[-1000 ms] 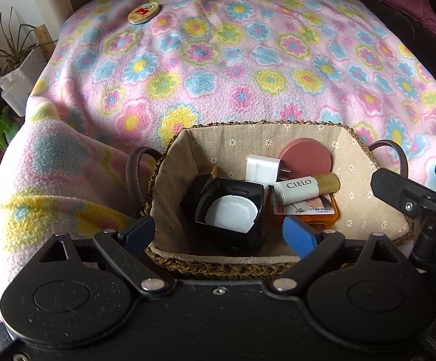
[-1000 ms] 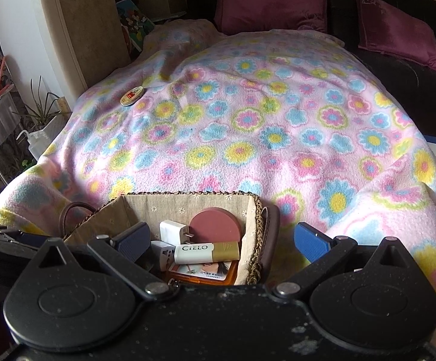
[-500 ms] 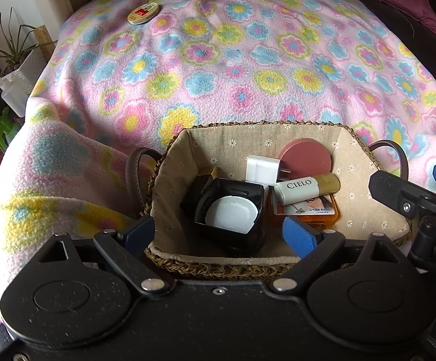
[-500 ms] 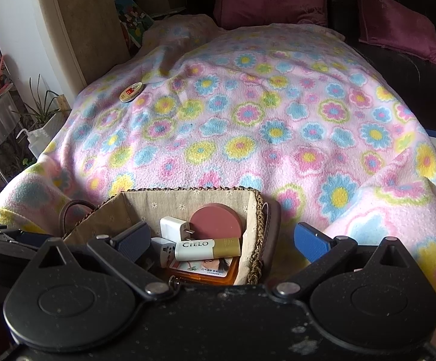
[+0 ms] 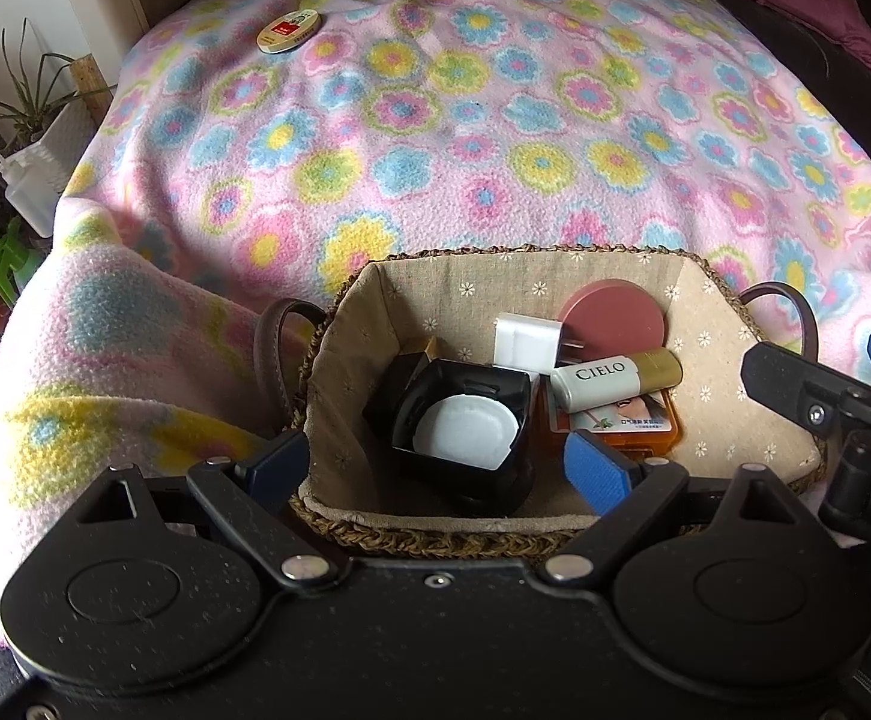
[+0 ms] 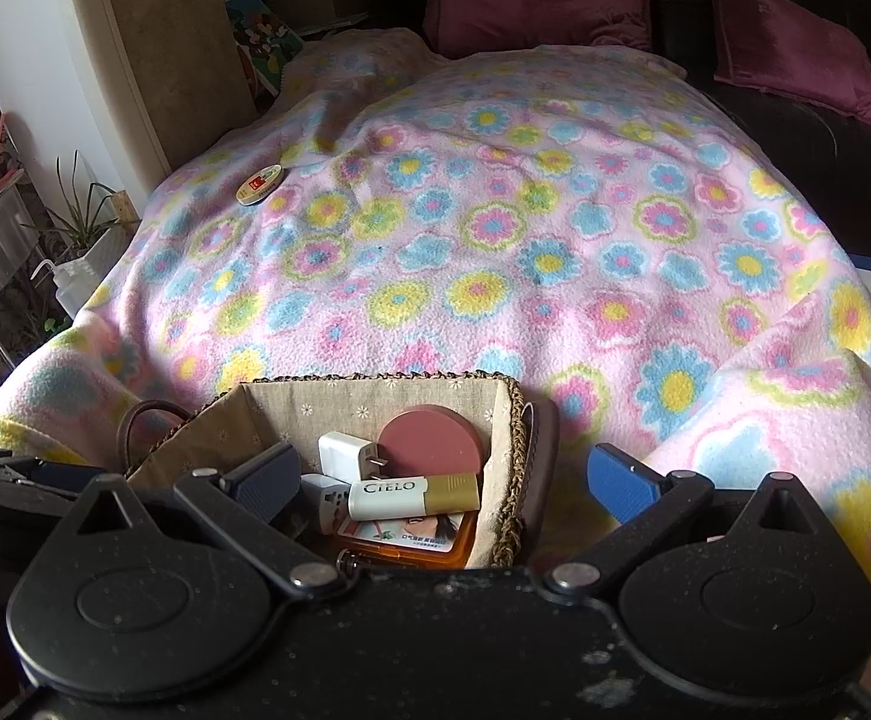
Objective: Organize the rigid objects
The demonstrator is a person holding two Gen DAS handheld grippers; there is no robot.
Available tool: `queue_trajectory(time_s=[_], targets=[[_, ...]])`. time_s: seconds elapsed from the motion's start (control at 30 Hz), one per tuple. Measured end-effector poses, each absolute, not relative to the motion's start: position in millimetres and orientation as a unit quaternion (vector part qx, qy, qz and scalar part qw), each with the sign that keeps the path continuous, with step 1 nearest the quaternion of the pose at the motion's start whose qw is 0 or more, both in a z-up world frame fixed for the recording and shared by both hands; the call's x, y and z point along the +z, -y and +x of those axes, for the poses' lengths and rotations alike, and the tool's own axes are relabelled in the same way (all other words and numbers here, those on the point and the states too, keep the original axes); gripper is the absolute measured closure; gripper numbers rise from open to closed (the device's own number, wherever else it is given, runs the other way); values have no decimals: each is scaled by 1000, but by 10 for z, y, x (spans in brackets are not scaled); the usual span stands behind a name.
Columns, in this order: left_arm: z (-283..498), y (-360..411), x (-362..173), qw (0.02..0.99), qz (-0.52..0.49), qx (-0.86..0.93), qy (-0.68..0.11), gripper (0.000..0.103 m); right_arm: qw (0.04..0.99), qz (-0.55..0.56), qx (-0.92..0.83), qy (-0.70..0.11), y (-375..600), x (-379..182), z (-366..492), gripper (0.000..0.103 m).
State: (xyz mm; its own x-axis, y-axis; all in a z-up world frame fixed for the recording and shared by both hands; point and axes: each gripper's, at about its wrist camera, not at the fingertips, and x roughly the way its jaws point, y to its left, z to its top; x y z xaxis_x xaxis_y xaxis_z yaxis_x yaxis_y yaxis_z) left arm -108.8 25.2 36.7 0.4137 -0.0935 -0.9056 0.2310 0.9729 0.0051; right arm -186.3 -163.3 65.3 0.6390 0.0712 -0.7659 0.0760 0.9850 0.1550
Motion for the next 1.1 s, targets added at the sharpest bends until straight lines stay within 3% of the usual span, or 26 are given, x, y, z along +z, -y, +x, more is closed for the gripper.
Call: queue_trajectory(time_s=[1.1], targets=[[-1093,-234,359,838,68,-98,-533,14,899,91,-3,-428,1639,637,-1866,0]])
